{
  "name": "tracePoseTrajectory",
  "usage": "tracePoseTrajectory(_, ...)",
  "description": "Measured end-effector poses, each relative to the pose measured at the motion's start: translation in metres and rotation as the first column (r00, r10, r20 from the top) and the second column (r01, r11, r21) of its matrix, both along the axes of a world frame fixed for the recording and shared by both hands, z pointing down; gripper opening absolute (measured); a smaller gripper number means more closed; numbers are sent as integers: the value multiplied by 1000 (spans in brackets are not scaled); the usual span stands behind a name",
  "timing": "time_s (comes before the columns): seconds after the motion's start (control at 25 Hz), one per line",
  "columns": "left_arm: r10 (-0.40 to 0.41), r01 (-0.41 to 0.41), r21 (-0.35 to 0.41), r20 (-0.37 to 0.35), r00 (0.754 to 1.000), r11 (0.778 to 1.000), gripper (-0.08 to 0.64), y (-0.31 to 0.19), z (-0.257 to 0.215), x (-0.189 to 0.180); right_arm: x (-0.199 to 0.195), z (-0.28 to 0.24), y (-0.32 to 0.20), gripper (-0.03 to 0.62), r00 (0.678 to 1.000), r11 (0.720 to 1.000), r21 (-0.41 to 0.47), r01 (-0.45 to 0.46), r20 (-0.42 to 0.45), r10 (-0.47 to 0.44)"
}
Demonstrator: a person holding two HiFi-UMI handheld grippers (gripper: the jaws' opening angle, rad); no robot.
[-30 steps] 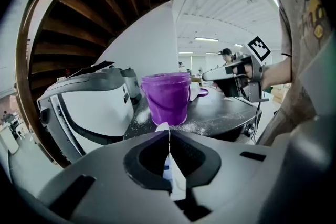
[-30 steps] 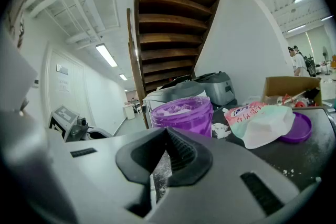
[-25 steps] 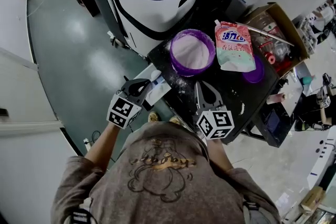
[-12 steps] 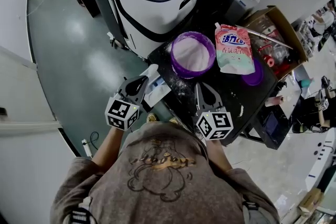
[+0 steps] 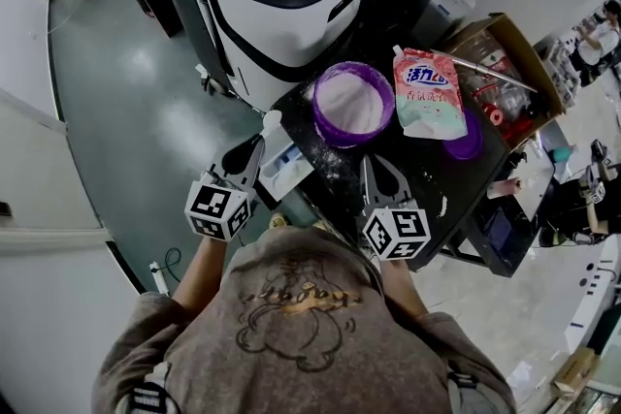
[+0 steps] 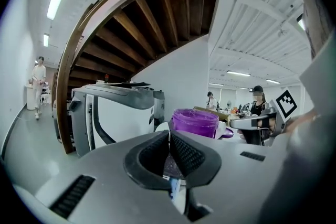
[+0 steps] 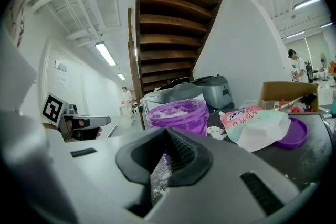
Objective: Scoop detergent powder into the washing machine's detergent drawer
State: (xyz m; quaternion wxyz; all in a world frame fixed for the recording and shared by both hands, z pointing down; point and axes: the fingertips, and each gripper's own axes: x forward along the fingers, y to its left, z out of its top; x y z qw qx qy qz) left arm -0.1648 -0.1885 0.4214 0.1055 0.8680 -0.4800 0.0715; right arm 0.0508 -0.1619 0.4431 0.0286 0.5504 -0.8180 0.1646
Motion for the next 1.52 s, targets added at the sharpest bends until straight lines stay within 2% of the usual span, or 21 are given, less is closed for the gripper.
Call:
tracePoseTrajectory(0.32, -20, 20, 21, -29, 999, 1000, 23, 1, -10, 4, 1, -1, 5, 2, 1000, 1000, 5, 3, 1, -3)
tracePoseTrajectory(1.52, -40, 40, 5, -60, 997, 999, 23, 11, -18, 4, -6, -1, 9, 0, 999, 999, -2, 49, 14, -49)
